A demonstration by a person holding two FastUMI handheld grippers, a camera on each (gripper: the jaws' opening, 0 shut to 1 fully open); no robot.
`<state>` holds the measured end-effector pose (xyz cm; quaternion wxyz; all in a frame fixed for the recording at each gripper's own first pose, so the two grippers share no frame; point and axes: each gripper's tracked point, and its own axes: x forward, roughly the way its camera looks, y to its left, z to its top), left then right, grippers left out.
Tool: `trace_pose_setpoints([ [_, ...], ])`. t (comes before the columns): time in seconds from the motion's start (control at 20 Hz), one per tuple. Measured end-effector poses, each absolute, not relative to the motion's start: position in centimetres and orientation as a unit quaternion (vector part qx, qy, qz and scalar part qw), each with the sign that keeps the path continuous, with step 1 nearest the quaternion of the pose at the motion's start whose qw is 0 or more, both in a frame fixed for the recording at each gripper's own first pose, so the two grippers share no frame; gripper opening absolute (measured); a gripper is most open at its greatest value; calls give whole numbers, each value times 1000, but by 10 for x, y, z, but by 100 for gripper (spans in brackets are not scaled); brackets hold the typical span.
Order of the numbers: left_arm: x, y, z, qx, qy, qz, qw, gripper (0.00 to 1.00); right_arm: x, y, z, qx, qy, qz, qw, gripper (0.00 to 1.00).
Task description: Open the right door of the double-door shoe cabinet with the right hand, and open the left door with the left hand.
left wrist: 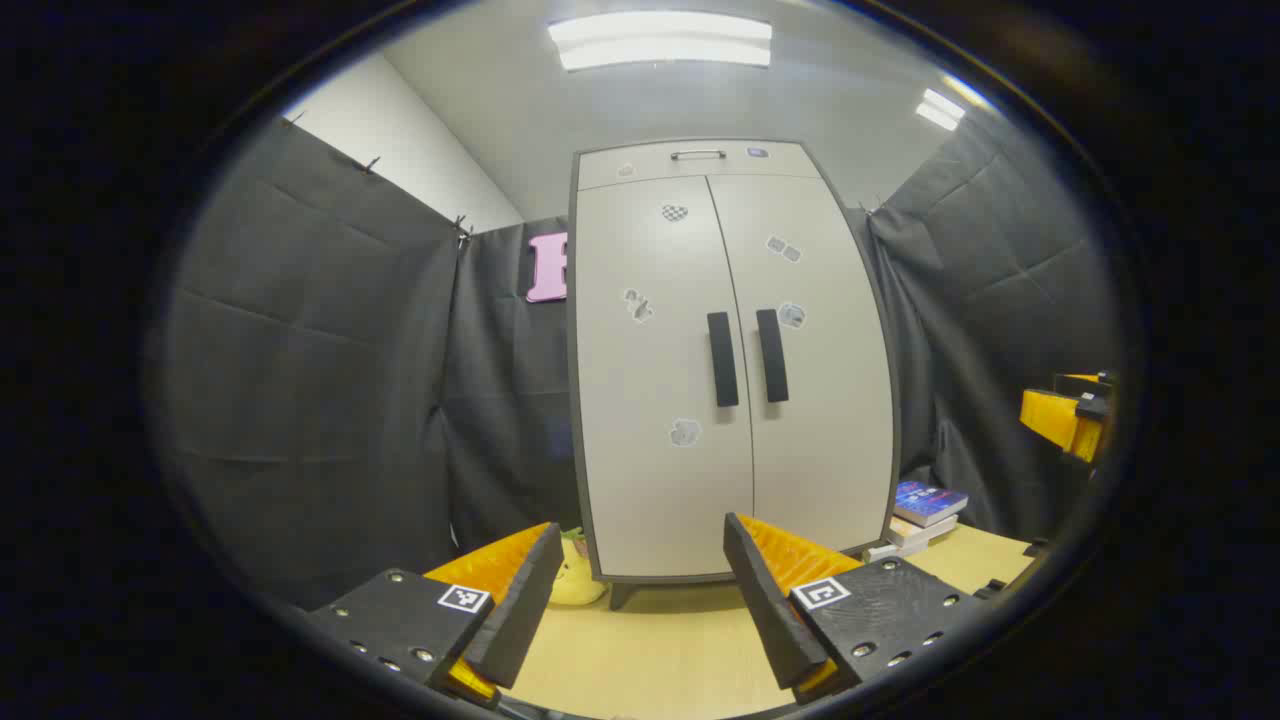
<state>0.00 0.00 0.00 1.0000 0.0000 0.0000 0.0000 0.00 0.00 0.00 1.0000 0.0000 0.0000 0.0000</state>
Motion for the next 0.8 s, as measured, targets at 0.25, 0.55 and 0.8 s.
trace_pose_setpoints([
  [0.25, 0, 1, 5, 4, -5, 1, 1000, 94, 1, 0, -1, 7, 1, 0, 1000, 97],
  [0.55, -1, 3, 6, 5, -5, 2, 1000, 94, 2, 0, -5, 13, 7, -1, 1000, 97],
  [0.8, -2, 5, 7, 7, -6, 2, 1000, 93, 0, 1, -5, 11, 7, -1, 1000, 97],
])
